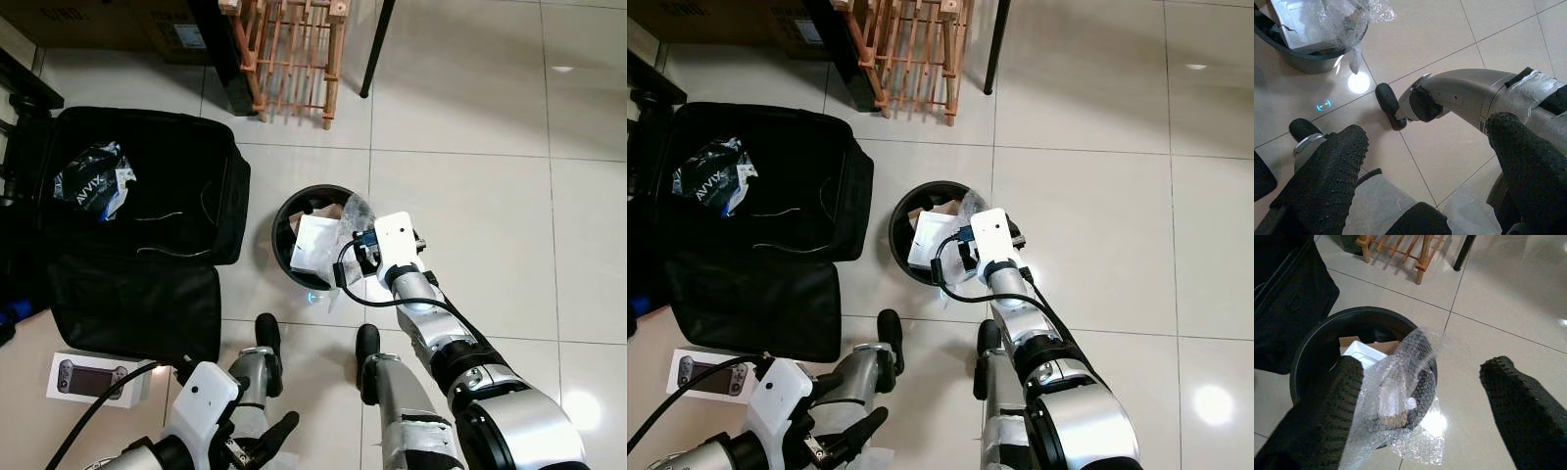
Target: Picking trash to rubbish bin
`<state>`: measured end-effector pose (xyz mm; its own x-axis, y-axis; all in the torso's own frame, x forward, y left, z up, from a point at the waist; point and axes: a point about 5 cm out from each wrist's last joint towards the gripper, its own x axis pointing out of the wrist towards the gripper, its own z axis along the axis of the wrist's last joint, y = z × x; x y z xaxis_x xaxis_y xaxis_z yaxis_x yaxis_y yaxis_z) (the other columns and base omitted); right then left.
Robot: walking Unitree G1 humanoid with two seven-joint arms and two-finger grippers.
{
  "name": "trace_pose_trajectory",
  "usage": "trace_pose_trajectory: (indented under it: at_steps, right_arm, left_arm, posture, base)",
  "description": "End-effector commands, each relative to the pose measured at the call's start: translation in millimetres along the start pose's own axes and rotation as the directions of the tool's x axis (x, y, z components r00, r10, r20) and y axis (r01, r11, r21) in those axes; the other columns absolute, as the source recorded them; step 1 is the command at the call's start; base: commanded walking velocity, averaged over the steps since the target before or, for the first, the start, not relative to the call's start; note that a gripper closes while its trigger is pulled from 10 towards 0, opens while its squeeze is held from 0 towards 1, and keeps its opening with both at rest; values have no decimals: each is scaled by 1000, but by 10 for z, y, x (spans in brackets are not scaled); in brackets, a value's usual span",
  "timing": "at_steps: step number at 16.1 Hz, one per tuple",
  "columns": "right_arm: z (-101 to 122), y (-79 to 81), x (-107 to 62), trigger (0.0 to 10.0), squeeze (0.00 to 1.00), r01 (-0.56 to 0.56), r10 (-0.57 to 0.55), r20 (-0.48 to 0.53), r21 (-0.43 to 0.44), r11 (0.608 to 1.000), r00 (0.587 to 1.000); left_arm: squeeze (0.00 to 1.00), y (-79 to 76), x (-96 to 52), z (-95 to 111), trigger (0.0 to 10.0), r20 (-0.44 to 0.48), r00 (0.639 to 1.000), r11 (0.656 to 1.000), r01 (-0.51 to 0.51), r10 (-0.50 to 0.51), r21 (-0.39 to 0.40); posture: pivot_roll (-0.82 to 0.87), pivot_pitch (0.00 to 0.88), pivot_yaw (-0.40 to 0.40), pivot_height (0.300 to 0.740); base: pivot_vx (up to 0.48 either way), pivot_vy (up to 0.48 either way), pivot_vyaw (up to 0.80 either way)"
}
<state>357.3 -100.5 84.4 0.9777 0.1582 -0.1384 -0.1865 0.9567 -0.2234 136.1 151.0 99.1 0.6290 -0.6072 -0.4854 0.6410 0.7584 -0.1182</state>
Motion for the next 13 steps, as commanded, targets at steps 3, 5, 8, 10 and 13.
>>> trace_pose_trajectory:
  at_steps: [3,5,8,10,13]
  right_arm:
    - [-224,25,-91,10000,1000,-14,16,-77,25,1000,997]
    - [-220,-3,-93,10000,1000,-9,10,-68,18,1000,998]
    - [-212,-106,-114,10000,1000,2,-2,-33,-11,1000,999]
    - [-206,-184,-140,10000,961,-2,2,-3,-31,1000,1000]
    - [-201,-294,-193,10000,0,-1,2,29,-36,999,1000]
  left_arm:
    - [0,-52,15,-74,10000,-30,999,999,15,-16,-33]
    - [0,-28,55,-55,10000,-20,1000,1000,16,-17,-26]
    - [0,55,186,10,10000,15,1000,1000,22,-22,-9]
    - [0,106,267,56,10000,37,999,1000,26,-26,8]
    - [0,210,420,153,10000,74,997,999,27,-29,30]
  posture:
    - [210,653,29,740]
    - [204,628,28,740]
    - [181,562,27,740]
    - [170,525,30,740]
    - [146,452,35,740]
  base:
    - [0,0,0]
    - [0,0,0]
    - [0,0,0]
    - [0,0,0]
    - [0,0,0]
